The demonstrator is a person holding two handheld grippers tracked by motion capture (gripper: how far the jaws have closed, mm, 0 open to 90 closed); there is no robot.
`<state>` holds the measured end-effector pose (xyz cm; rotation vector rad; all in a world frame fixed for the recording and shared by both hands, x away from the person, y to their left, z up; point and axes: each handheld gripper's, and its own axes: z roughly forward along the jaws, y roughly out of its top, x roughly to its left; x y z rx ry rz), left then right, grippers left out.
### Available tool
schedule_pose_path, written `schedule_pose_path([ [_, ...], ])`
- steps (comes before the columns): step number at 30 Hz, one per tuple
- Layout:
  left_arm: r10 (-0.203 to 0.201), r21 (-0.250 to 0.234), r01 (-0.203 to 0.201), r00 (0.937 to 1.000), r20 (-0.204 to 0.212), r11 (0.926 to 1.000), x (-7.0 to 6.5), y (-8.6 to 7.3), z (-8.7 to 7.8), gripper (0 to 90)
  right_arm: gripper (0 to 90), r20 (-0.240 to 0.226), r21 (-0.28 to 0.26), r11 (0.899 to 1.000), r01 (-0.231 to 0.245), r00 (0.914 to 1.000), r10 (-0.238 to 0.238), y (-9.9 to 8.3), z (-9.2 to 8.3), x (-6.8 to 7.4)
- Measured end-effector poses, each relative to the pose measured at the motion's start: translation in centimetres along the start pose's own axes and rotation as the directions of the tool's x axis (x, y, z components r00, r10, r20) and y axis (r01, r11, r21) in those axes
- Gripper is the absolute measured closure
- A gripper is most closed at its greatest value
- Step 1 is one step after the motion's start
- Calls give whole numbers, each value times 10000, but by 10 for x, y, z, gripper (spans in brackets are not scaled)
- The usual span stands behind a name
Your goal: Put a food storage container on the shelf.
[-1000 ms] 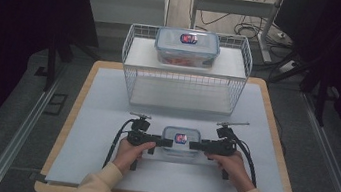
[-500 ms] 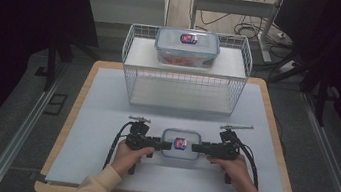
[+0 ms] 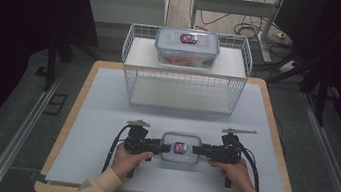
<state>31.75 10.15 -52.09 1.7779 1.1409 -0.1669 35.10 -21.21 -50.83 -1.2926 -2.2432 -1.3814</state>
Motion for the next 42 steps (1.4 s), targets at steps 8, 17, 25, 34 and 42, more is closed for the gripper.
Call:
schedule_pose_path([
  [8, 104, -19, -104, 9999, -133, 9999, -2, 0, -2, 481, 525, -10, -103, 9999, 99, 9999, -100, -1, 0, 1],
  [17, 330, -197, -335, 9992, -230, 9992, -7, 3, -6, 482, 525, -60, -287, 9992, 287, 9996, -288, 1, -2, 4],
  [25, 499, -303, -508, 9983, -295, 9983, -12, 7, -11, 482, 525, -48, -451, 9973, 573, 9983, -576, 4, -7, 10],
  [34, 721, -344, -732, 9968, -337, 9967, -14, 11, -14, 482, 527, -41, -617, 9957, 693, 9976, -697, 7, -9, 12],
  [42, 760, -504, -775, 9966, -319, 9957, -16, 16, -17, 482, 527, -12, -759, 9939, 794, 9968, -798, 12, -12, 16],
])
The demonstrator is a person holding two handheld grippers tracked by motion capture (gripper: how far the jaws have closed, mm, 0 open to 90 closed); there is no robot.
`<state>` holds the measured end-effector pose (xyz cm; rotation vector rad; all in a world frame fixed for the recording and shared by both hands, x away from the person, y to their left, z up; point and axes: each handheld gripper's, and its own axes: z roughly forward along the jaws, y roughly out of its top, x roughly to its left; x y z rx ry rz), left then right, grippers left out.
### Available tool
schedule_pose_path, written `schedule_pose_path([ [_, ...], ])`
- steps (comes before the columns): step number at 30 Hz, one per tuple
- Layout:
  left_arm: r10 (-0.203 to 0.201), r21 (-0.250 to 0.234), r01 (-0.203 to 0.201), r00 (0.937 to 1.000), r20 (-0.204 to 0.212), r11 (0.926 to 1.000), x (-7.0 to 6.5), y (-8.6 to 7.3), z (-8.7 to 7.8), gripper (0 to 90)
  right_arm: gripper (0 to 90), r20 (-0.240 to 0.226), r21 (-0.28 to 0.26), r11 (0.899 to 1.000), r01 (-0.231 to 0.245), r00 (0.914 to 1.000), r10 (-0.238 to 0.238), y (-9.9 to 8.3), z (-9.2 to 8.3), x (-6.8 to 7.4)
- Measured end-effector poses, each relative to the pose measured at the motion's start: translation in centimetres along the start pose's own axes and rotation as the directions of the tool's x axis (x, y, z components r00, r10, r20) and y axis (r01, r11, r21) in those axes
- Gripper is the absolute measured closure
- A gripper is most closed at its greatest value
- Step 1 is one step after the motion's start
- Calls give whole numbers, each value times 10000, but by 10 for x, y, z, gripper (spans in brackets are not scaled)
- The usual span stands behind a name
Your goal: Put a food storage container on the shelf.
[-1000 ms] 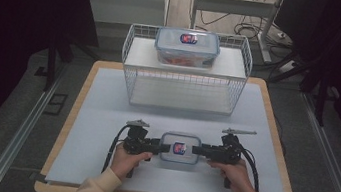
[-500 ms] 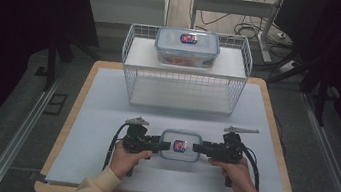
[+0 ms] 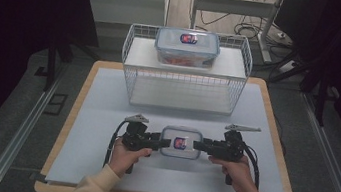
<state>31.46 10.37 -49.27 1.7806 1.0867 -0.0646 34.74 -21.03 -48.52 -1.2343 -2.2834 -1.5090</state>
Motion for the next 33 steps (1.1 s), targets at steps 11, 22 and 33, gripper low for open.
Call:
schedule_pose_path([
  [11, 65, -238, -65, 10000, 12, 9997, -6, 14, -8, 481, 528, 73, -219, 9996, 195, 9998, -194, 13, -7, 8],
  [22, 390, -596, -390, 9992, -13, 9975, -14, 46, -22, 482, 528, 149, -560, 9963, 654, 9978, -647, 43, -18, 20],
  [33, 552, -886, -550, 9985, -11, 9945, -16, 81, -35, 484, 528, 141, -746, 9942, 781, 9969, -773, 79, -26, 28],
])
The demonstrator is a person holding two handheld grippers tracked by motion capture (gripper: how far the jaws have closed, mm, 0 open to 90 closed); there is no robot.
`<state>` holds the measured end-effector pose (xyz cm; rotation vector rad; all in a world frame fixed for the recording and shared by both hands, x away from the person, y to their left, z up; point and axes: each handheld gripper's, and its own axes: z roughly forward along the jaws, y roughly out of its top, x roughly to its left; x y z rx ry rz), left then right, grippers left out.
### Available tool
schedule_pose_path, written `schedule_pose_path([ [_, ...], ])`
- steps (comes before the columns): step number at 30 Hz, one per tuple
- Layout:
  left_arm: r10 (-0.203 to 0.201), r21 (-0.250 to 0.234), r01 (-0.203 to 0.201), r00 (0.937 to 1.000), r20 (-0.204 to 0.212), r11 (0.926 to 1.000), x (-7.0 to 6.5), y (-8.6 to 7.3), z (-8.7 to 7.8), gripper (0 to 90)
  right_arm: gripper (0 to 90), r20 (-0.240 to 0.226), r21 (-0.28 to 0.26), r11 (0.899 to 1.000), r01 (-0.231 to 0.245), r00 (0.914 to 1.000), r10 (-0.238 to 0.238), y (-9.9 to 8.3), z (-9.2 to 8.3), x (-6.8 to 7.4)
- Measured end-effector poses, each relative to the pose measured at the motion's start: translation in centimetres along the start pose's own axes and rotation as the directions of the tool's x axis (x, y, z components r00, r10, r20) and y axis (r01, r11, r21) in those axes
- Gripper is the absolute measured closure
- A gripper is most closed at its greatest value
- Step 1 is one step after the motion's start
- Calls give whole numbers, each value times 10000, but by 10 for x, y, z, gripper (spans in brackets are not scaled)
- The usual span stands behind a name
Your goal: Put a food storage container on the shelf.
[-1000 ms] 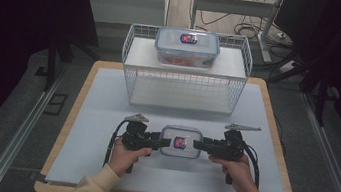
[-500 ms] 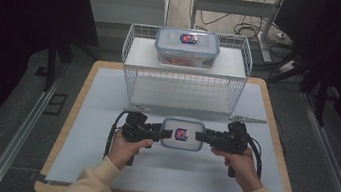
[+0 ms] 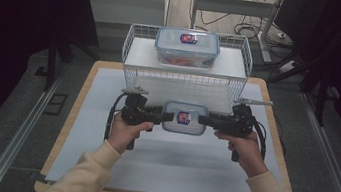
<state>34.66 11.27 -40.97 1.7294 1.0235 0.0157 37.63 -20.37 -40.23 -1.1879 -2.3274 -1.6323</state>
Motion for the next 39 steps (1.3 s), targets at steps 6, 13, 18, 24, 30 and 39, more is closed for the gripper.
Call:
schedule_pose_path([
  [6, 119, -233, -121, 9999, -69, 9997, -2, 20, -9, 485, 529, -45, -158, 9998, 151, 9999, -152, 21, -2, 6],
  [13, 251, -469, -250, 9997, 14, 9986, -1, 40, -17, 486, 531, -85, -331, 9991, 250, 9996, -253, 42, -4, 11],
  [18, 450, -553, -450, 9990, -12, 9975, -2, 61, -21, 487, 533, -92, -485, 9981, 370, 9993, -374, 62, -8, 13],
  [24, 592, -737, -593, 9982, -42, 9955, -3, 91, -24, 486, 533, -41, -674, 9963, 540, 9985, -544, 88, -12, 13],
  [30, 868, -986, -887, 9960, -226, 9912, -5, 126, -29, 487, 533, -101, -925, 9937, 637, 9978, -649, 121, -15, 12],
  [39, 991, -1278, -1034, 9943, -401, 9864, 4, 163, -32, 485, 531, -26, -1018, 9904, 934, 9956, -942, 162, -12, 9],
])
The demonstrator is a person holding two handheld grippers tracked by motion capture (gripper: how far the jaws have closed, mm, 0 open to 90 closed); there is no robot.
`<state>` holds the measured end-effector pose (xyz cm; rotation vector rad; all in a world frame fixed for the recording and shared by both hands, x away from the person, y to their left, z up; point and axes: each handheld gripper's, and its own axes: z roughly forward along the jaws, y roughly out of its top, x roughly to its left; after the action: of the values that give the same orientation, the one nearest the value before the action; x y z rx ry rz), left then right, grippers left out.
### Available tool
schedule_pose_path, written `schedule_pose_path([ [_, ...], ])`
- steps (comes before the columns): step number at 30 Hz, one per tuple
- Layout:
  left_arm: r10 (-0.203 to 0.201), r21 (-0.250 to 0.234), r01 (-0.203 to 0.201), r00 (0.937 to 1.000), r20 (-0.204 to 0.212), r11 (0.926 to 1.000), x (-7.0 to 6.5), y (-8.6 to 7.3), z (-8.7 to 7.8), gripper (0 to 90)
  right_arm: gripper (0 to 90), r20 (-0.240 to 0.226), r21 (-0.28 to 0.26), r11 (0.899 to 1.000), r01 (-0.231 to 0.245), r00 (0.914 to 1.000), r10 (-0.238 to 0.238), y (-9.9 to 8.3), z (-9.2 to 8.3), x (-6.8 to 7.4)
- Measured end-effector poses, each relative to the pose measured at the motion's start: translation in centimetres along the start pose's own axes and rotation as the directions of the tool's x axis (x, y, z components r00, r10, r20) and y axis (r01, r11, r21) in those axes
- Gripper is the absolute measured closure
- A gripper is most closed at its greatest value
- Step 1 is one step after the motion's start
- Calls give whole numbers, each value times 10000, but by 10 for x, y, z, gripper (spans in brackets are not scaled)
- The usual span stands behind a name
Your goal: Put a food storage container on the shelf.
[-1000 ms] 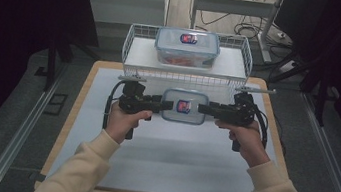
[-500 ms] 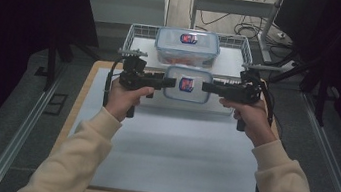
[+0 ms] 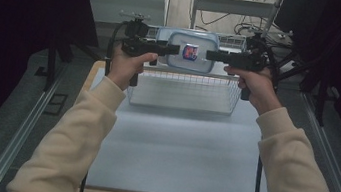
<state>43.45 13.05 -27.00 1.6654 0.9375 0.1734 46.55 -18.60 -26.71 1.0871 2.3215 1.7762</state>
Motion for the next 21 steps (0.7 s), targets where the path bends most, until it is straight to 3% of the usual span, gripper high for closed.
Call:
schedule_pose_path([
  [10, -337, -192, 333, 9992, -199, 9993, 21, 25, 8, 486, 528, -153, 212, 9996, 191, 9997, -188, 38, 17, -19],
  [15, -593, -281, 585, 9978, -284, 9979, 32, 31, 12, 485, 523, -76, 423, 9987, 300, 9995, -297, 58, 29, -27],
  [21, -839, -163, 834, 9958, -355, 9964, 44, 33, 24, 486, 519, -80, 707, 9974, 111, 9999, -105, 67, 39, -41],
])
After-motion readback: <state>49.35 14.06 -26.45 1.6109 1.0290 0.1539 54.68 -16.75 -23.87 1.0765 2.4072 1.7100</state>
